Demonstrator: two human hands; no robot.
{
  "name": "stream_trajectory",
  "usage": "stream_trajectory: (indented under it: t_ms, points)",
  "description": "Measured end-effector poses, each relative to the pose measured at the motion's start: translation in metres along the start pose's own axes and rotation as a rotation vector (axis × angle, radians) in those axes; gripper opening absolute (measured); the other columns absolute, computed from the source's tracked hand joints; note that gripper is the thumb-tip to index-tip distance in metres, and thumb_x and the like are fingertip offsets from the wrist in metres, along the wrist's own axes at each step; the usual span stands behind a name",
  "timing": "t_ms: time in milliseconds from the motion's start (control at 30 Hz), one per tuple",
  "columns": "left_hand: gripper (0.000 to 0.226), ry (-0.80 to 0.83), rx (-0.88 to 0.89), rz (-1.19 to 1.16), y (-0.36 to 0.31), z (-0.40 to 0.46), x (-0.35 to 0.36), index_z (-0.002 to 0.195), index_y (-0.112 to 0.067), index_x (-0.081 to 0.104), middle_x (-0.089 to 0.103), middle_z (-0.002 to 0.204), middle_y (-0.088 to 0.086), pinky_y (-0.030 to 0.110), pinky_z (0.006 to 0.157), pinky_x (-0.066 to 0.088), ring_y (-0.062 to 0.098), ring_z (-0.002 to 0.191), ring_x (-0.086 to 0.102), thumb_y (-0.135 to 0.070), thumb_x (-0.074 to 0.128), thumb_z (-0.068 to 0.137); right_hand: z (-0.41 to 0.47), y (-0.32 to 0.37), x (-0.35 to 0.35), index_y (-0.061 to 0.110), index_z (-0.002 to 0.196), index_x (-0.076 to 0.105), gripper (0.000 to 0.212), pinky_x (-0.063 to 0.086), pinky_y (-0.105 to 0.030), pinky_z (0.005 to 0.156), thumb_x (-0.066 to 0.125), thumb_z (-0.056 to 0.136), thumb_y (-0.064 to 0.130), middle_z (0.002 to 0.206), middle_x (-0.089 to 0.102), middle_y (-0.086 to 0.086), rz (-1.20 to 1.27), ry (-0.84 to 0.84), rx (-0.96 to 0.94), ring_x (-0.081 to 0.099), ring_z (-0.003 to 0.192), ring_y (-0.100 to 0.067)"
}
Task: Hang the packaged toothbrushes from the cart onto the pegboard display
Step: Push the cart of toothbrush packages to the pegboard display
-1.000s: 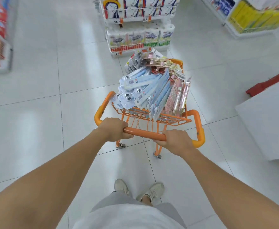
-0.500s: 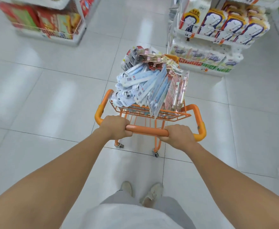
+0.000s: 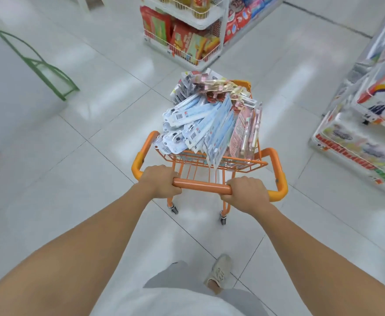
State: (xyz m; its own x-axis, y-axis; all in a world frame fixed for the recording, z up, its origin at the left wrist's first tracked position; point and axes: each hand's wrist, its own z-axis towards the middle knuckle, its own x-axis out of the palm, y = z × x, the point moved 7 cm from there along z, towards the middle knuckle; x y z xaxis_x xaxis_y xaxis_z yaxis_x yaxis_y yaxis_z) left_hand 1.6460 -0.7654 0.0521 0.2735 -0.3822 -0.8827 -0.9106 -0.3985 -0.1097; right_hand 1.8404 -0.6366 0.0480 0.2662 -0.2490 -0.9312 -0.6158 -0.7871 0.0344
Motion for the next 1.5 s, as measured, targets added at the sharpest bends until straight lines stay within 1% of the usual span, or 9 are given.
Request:
stream_trajectory:
  t_ms: [267, 367, 467, 600, 800, 1067, 1233, 1367, 1500]
  points:
    - [0.027, -0.067, -0.238, -0.115, 0.041, 0.041, -0.019, 0.063, -0.025, 0.048, 0.057, 0.065, -0.006, 0.030, 0.058, 0.047, 0.013, 0.061, 0.054, -0.046, 0.054, 0.080, 0.120, -0.001, -0.044, 0.028, 0.076, 0.060, 0.030, 0.042, -0.027, 0.057, 0.052, 0.086, 0.055, 0.064, 0.056, 0.008, -0.128, 0.017, -0.259, 0.057, 0.061, -0.013]
    - [0.026, -0.096, -0.286, -0.127, 0.065, 0.068, -0.031, 0.069, -0.024, 0.057, 0.059, 0.065, -0.006, 0.031, 0.059, 0.049, 0.014, 0.062, 0.057, -0.048, 0.053, 0.080, 0.174, 0.003, -0.060, 0.028, 0.077, 0.061, 0.030, 0.048, -0.028, 0.059, 0.052, 0.085, 0.056, 0.065, 0.058, 0.008, -0.163, 0.004, -0.310, 0.058, 0.062, -0.012]
    - [0.026, -0.128, -0.332, -0.131, 0.096, 0.098, -0.049, 0.068, -0.025, 0.055, 0.058, 0.064, -0.006, 0.029, 0.058, 0.047, 0.015, 0.062, 0.057, -0.048, 0.053, 0.079, 0.233, 0.014, -0.078, 0.029, 0.076, 0.062, 0.031, 0.052, -0.029, 0.061, 0.051, 0.085, 0.056, 0.065, 0.059, 0.009, -0.188, -0.020, -0.353, 0.058, 0.060, -0.011]
    - [0.029, -0.151, -0.383, -0.161, 0.147, 0.144, -0.083, 0.064, -0.025, 0.050, 0.056, 0.063, -0.007, 0.028, 0.057, 0.042, 0.016, 0.063, 0.057, -0.048, 0.054, 0.081, 0.313, 0.035, -0.112, 0.029, 0.073, 0.055, 0.032, 0.045, -0.028, 0.059, 0.052, 0.087, 0.058, 0.066, 0.058, 0.009, -0.219, -0.017, -0.393, 0.058, 0.064, -0.014]
    - [0.026, -0.147, -0.436, -0.199, 0.224, 0.212, -0.128, 0.068, -0.027, 0.053, 0.057, 0.066, -0.007, 0.029, 0.058, 0.037, 0.015, 0.066, 0.057, -0.048, 0.054, 0.082, 0.429, 0.069, -0.153, 0.030, 0.078, 0.060, 0.031, 0.051, -0.030, 0.063, 0.052, 0.087, 0.059, 0.069, 0.058, 0.009, -0.240, 0.029, -0.459, 0.058, 0.066, -0.014]
    - [0.028, -0.168, -0.556, -0.239, 0.330, 0.301, -0.184, 0.072, -0.027, 0.060, 0.059, 0.065, -0.008, 0.029, 0.058, 0.041, 0.013, 0.064, 0.057, -0.053, 0.053, 0.081, 0.587, 0.121, -0.213, 0.029, 0.079, 0.064, 0.033, 0.052, -0.030, 0.062, 0.052, 0.088, 0.058, 0.065, 0.058, 0.008, -0.273, -0.017, -0.593, 0.058, 0.062, -0.013]
    - [0.034, -0.144, -0.676, -0.272, 0.398, 0.348, -0.222, 0.064, -0.028, 0.049, 0.055, 0.063, -0.009, 0.029, 0.059, 0.042, 0.012, 0.063, 0.055, -0.053, 0.054, 0.086, 0.682, 0.163, -0.252, 0.029, 0.079, 0.064, 0.029, 0.052, -0.030, 0.062, 0.052, 0.087, 0.054, 0.065, 0.058, 0.008, -0.281, -0.002, -0.666, 0.059, 0.062, -0.014]
    - [0.033, -0.159, -0.744, -0.294, 0.453, 0.383, -0.248, 0.060, -0.027, 0.048, 0.057, 0.062, -0.008, 0.027, 0.057, 0.042, 0.009, 0.058, 0.052, -0.051, 0.053, 0.083, 0.757, 0.196, -0.275, 0.029, 0.079, 0.064, 0.027, 0.050, -0.028, 0.059, 0.051, 0.086, 0.051, 0.065, 0.059, 0.008, -0.301, 0.021, -0.712, 0.058, 0.060, -0.013]
    - [0.027, -0.174, -0.770, -0.302, 0.517, 0.418, -0.271, 0.062, -0.025, 0.053, 0.058, 0.061, -0.007, 0.026, 0.056, 0.041, 0.011, 0.059, 0.055, -0.048, 0.052, 0.077, 0.829, 0.236, -0.299, 0.028, 0.077, 0.061, 0.028, 0.045, -0.027, 0.057, 0.051, 0.087, 0.052, 0.065, 0.057, 0.008, -0.330, 0.028, -0.744, 0.059, 0.062, -0.013]
